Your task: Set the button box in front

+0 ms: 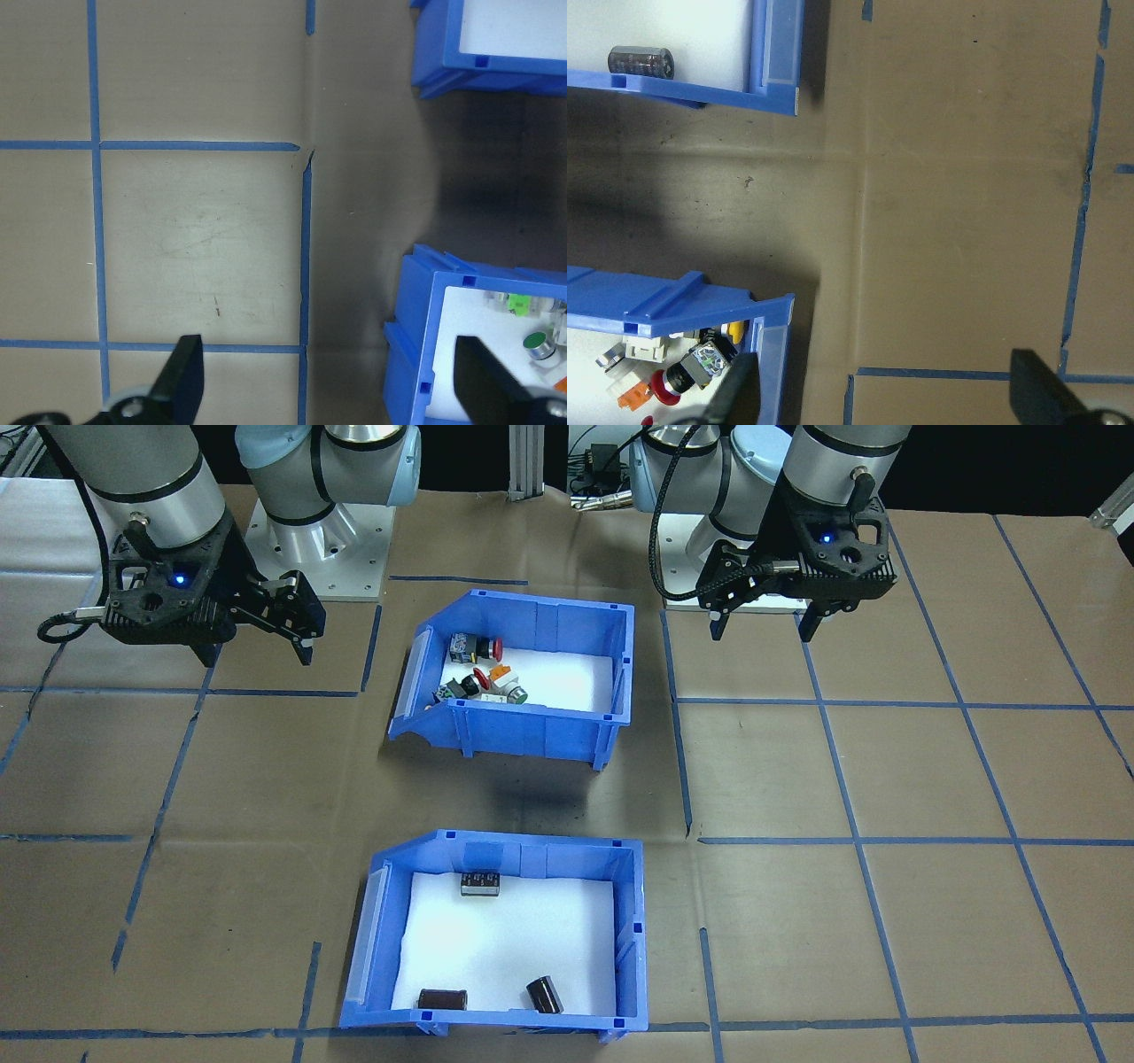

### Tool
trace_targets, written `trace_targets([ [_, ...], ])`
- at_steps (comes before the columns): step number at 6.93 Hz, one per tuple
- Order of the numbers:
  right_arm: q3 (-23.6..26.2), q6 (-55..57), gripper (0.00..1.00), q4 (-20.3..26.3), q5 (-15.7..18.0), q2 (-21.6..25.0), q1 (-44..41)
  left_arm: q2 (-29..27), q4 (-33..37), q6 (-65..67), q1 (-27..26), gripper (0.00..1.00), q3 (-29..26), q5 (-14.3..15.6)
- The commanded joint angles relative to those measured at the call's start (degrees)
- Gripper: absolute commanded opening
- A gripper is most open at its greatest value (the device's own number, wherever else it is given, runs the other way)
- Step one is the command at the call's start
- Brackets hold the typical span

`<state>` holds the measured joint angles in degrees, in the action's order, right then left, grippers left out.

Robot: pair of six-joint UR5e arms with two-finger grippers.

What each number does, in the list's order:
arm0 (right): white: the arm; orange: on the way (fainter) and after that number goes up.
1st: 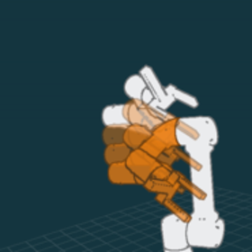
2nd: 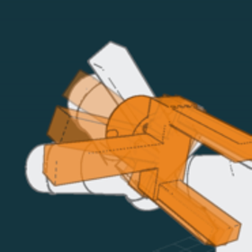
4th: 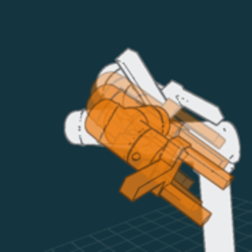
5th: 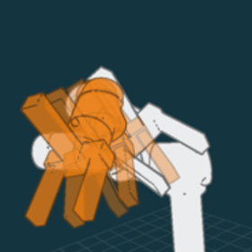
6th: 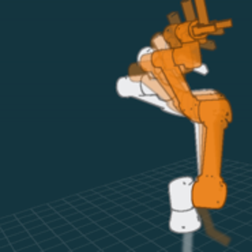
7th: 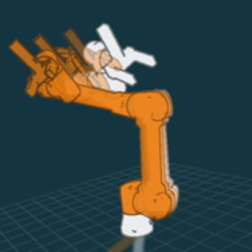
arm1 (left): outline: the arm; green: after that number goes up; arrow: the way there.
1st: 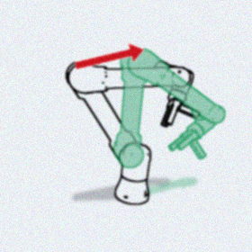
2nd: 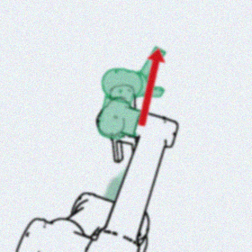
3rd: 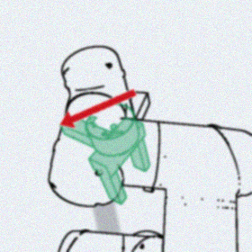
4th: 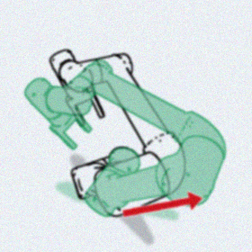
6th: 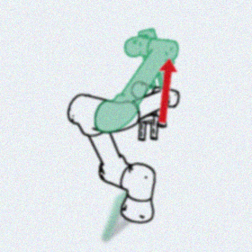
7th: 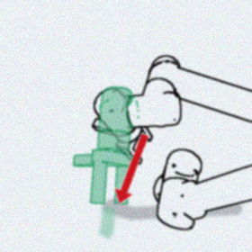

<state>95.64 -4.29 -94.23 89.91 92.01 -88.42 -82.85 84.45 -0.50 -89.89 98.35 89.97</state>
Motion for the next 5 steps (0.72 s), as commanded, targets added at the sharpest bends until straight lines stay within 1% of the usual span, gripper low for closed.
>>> trace_targets([
  [1,-0.01,0.16,1.00,0.10,0.01,0.10,0.00,0.32,-0.16,-0.11,-0.10,0.99,0.18,0.12],
  [2,-0.01,0.16,1.00,0.01,-0.17,-0.07,0.00,0.41,-0.25,-0.03,-0.11,0.99,0.18,-0.23],
  [5,-0.62,-0.19,1.00,-0.16,0.18,-0.33,0.00,1.02,0.45,0.76,-0.19,0.99,0.00,0.12],
])
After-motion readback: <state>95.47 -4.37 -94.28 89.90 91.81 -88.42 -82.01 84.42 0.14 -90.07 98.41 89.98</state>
